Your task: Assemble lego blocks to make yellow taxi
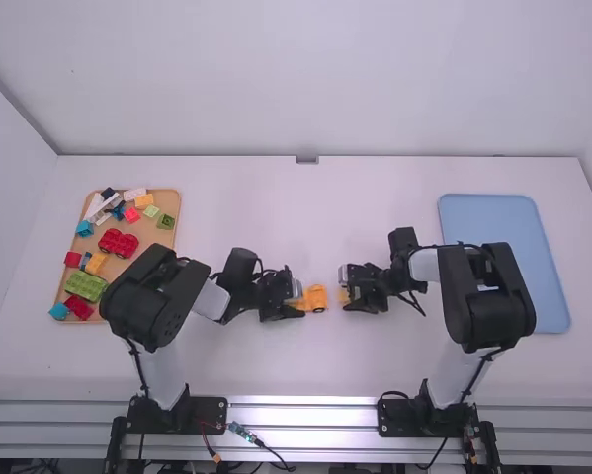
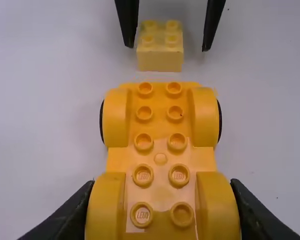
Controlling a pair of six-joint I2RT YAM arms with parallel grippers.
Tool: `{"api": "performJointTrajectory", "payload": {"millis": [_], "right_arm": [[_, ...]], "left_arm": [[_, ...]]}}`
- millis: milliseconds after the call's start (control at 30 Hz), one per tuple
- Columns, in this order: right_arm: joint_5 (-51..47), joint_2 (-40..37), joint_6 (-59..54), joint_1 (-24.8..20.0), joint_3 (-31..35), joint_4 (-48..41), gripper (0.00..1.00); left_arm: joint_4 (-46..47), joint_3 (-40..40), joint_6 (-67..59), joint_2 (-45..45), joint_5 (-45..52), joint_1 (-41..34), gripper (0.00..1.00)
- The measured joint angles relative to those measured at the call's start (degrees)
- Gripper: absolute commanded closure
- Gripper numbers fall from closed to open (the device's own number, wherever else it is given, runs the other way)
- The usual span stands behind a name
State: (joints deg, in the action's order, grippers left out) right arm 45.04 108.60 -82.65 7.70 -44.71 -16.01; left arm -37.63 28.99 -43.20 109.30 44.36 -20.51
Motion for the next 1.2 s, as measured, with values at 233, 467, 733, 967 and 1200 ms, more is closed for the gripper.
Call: {"api": "performJointTrajectory", "payload": {"millis": [233,467,733,967,1200], "right_arm": [[0.7,0.0,0.6,0.0,0.0,-0.3,0.45],[0.7,0.0,4.9,-0.1,0.0,2.1,0.51],[-0.9,0.0,7.2,0.2,0.0,2.1,0.51],[-2.1,0.0,8.2,2.0,0.0,2.7,0.71],[-2.2,0.0,8.7,1.0,0.0,2.3,0.54]], "left_arm": [[9.0,3.8,-8.0,0.0,2.1,0.0,0.74],[25.6,11.0,-15.9,0.0,1.6,0.2,0.75],[25.9,12.4,-18.0,0.0,0.1,0.2,0.75],[19.7,10.0,-18.1,0.0,0.8,0.2,0.73],[18.5,8.9,-18.2,0.0,2.0,0.2,0.67]]}}
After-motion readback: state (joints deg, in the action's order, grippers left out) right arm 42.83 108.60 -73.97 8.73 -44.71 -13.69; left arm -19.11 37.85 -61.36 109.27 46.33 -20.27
